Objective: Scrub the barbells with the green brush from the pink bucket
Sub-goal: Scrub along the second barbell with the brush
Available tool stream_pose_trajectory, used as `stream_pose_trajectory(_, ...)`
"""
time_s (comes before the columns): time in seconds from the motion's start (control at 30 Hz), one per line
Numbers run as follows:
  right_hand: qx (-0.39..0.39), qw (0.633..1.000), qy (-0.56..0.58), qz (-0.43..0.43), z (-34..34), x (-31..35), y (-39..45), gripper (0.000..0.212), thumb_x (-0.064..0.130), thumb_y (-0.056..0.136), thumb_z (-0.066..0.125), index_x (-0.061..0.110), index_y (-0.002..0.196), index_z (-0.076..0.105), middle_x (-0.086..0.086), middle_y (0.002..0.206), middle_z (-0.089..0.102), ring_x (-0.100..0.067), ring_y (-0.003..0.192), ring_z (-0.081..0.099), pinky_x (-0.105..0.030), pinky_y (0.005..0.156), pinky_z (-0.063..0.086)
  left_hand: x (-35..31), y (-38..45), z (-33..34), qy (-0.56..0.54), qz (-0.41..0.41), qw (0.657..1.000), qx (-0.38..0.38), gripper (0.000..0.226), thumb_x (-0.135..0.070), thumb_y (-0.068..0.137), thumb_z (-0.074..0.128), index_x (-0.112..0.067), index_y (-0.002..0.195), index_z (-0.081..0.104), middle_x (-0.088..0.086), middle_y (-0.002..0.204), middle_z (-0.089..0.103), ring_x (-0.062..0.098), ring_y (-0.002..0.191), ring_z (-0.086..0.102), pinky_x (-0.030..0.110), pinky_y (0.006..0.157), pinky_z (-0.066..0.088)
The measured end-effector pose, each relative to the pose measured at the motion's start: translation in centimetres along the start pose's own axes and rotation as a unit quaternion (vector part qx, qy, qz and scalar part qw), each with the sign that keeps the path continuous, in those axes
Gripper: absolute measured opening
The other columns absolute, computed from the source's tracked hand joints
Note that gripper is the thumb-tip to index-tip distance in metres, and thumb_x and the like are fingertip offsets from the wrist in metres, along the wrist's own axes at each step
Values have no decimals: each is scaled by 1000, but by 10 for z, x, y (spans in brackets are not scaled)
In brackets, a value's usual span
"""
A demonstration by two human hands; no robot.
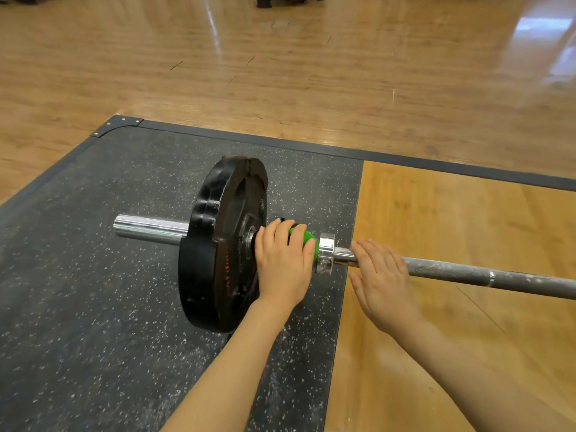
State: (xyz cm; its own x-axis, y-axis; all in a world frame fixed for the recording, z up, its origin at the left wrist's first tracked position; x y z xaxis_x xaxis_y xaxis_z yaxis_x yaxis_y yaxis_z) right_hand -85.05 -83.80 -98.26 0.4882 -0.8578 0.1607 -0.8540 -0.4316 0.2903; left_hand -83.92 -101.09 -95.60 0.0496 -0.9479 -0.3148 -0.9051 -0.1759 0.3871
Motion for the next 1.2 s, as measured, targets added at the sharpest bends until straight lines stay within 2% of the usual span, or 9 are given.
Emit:
stream_pose_trajectory(0.13,-6,1000,-3,-13,3,-5,8,50,35,96,36,7,134,52,-10,134,55,-25,126,43,-38,109,23,-4,-14,5,-44,13,999,7,58,-47,102,15,-14,135,49,6,143,44,27,139,30,50,117,15)
stream_pose_trajectory(0.23,-7,1000,-1,-19,4,-8,13,51,35,96,37,6,135,51,-9,135,54,-26,126,44,-40,107,26,0,-24,12,-23,22,999,11,52,-45,101,19,-22,144,37,3,155,27,25,146,14,52,118,5)
stream_pose_trajectory(0.3,-4,1000,-1,-20,5,-9,15,51,35,96,36,7,136,49,-8,136,53,-26,126,46,-41,107,28,4,-18,16,-3,14,1000,11,51,-43,99,24,-26,145,36,3,157,23,25,147,10,50,117,-3)
stream_pose_trajectory(0.37,-3,1000,0,-21,6,-10,18,51,35,97,35,7,136,49,-8,135,53,-27,125,47,-41,107,28,1,-2,17,-10,13,1000,7,49,-42,100,24,-24,140,45,5,152,33,27,145,16,48,117,-1)
stream_pose_trajectory(0.47,-5,1000,0,-15,7,-12,23,51,35,96,34,7,135,50,-8,133,55,-28,123,48,-40,107,27,-5,22,17,-29,25,999,-2,47,-39,100,28,-16,125,59,6,133,55,30,134,39,47,114,16)
stream_pose_trajectory(0.57,-6,1000,4,-10,6,-14,27,50,35,96,34,6,133,52,-8,131,56,-27,122,47,-39,106,26,-6,27,15,-36,56,998,0,47,-38,100,30,-12,124,60,6,128,59,30,126,47,47,111,25)
stream_pose_trajectory(0.8,8,1000,4,-10,8,-18,33,51,35,96,33,7,135,50,-8,130,56,-28,121,48,-38,106,24,5,-3,15,-20,132,991,20,50,-35,100,31,-16,145,38,5,152,33,24,144,21,42,120,10)
stream_pose_trajectory(1.03,-17,1000,6,-15,7,-17,35,49,34,95,35,7,132,52,-9,129,57,-25,119,43,-37,104,25,0,20,23,-10,68,998,-2,43,-39,99,30,-18,128,53,7,137,50,29,134,36,45,116,9)
stream_pose_trajectory(1.2,-5,1000,6,-18,9,-19,37,49,34,96,34,7,134,50,-9,129,56,-26,119,45,-37,104,25,17,20,23,-7,41,999,-35,38,-36,98,34,-19,127,51,9,139,46,30,136,32,43,118,4)
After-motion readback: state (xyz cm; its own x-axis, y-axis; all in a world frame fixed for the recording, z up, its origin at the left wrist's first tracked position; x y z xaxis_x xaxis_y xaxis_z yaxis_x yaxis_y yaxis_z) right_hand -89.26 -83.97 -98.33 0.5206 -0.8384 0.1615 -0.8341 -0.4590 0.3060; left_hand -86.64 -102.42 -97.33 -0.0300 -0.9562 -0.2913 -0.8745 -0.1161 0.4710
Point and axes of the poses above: each hand's wrist, its own y-axis towards the middle knuckle, its own z-axis out of the palm, x = y × z, the point moved 7 cm from there along y, towards the middle knuckle
